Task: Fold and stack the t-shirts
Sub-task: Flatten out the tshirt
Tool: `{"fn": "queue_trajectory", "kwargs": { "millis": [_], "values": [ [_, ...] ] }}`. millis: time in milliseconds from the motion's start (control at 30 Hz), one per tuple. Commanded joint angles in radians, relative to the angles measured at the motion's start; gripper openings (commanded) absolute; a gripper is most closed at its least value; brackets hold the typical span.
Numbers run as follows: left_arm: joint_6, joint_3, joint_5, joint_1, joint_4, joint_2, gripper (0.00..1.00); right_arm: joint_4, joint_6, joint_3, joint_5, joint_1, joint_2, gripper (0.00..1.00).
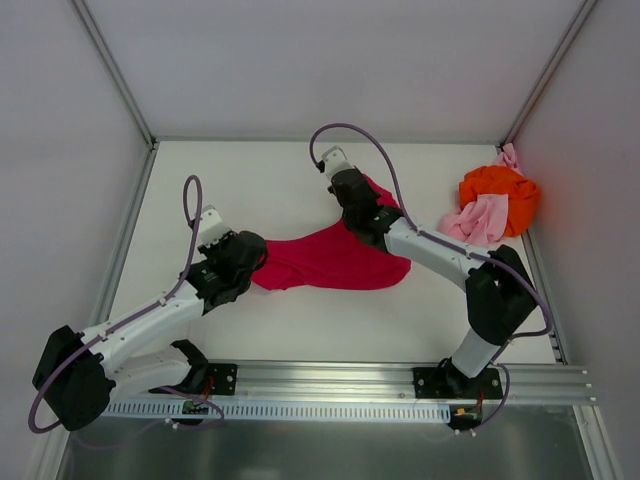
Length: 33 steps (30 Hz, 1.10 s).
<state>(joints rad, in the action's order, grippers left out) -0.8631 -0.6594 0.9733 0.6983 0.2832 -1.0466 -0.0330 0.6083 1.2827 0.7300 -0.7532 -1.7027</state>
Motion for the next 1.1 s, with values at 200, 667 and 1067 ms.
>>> {"fn": "queue_trajectory", "kwargs": {
  "millis": [200,667,1067],
  "values": [
    [-0.073,0.047,0.024,-0.010,-0.027,0.025,0.00,-0.001,0.053,0.164,-0.351,-0.020,-0.024,0.01],
    [-0.074,0.064,0.002,-0.010,-0.039,0.031,0.00,-0.105,0.151,0.064,-0.037,-0.077,-0.003,0.93],
    [-0.071,0.053,-0.004,-0.010,-0.041,0.019,0.10,0.589,-0.330,0.245,0.135,0.100,-0.026,0.88]
  ]
}}
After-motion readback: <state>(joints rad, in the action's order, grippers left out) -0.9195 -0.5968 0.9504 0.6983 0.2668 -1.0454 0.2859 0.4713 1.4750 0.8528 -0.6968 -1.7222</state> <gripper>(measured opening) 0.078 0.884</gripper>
